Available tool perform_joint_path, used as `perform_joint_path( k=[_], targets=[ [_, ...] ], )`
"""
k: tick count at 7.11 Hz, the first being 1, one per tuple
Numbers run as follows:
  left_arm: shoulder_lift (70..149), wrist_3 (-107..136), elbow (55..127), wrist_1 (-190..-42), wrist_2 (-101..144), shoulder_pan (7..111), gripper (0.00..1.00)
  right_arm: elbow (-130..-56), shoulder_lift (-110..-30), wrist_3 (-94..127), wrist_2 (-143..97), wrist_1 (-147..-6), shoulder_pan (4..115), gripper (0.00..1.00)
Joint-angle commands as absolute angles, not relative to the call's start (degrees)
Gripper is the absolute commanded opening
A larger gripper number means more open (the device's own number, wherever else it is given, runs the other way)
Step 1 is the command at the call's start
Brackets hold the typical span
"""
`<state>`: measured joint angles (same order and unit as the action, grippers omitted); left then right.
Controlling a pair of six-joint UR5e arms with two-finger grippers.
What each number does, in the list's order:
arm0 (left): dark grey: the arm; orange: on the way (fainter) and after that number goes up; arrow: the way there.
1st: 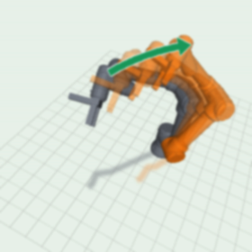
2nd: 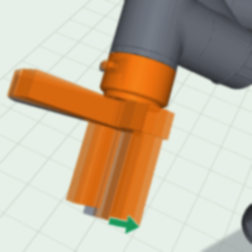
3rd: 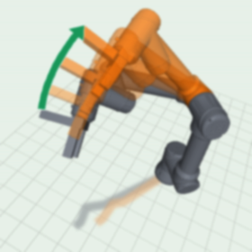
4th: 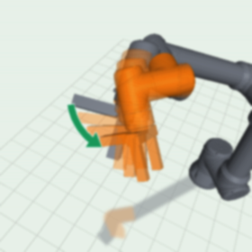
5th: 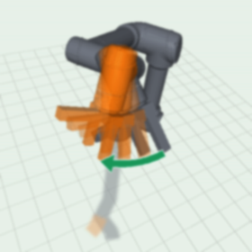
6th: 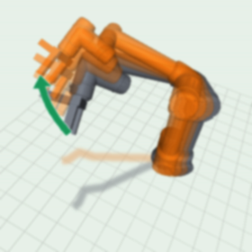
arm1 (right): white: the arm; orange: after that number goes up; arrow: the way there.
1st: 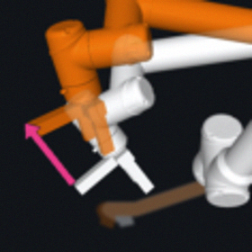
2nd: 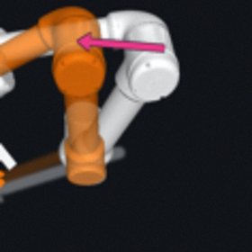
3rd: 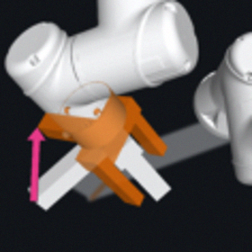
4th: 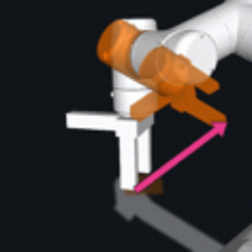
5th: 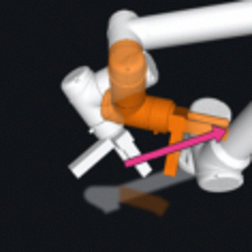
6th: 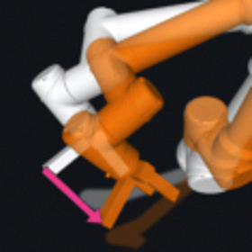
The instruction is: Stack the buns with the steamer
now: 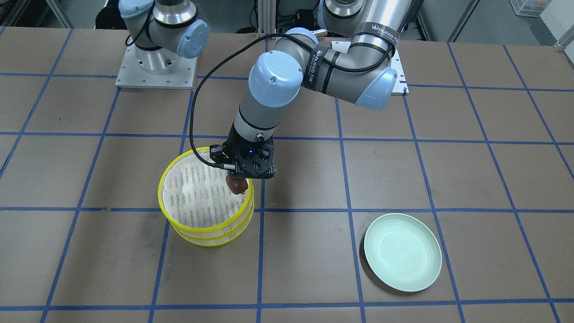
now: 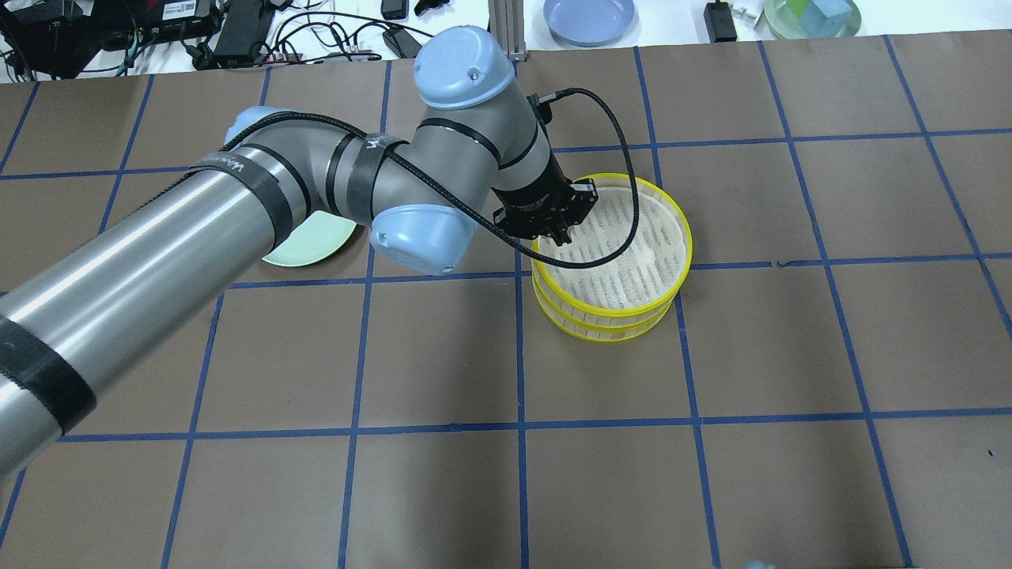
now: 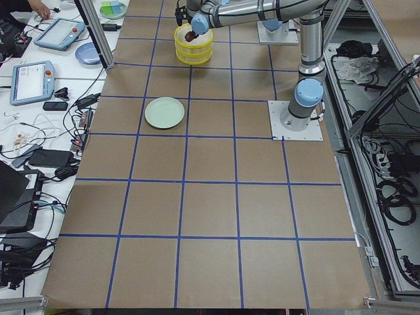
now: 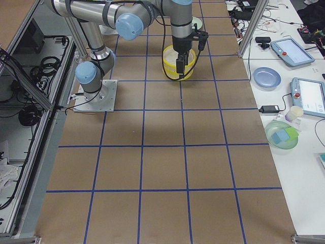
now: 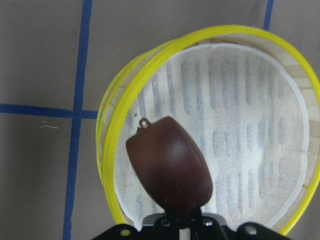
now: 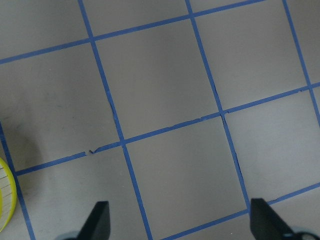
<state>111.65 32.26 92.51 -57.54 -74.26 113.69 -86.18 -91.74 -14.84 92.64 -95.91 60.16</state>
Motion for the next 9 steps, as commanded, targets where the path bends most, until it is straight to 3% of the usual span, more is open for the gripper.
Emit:
perform_joint_path(
  k=[1, 2, 5, 9],
  targets=[
    [111.88, 33.39, 92.81, -57.57, -74.0, 114.87, 0.58, -86.57, -91.41, -14.5, 87.05, -95.19, 60.21, 1.0],
    [111.8, 32.96, 92.99, -57.66, -74.0, 114.87, 1.0, -86.66, -91.15, -14.5, 87.1, -95.01, 60.21, 1.0],
    [109.97, 32.53, 92.55, -59.92, -75.05, 113.65, 1.0, -86.66, -91.93, -14.5, 87.46, -94.14, 62.47, 1.0],
    [102.33, 11.98, 88.52, -76.24, -89.78, 103.12, 1.0, -86.66, -91.06, -1.09, 88.06, -95.18, 79.13, 1.0]
  ],
)
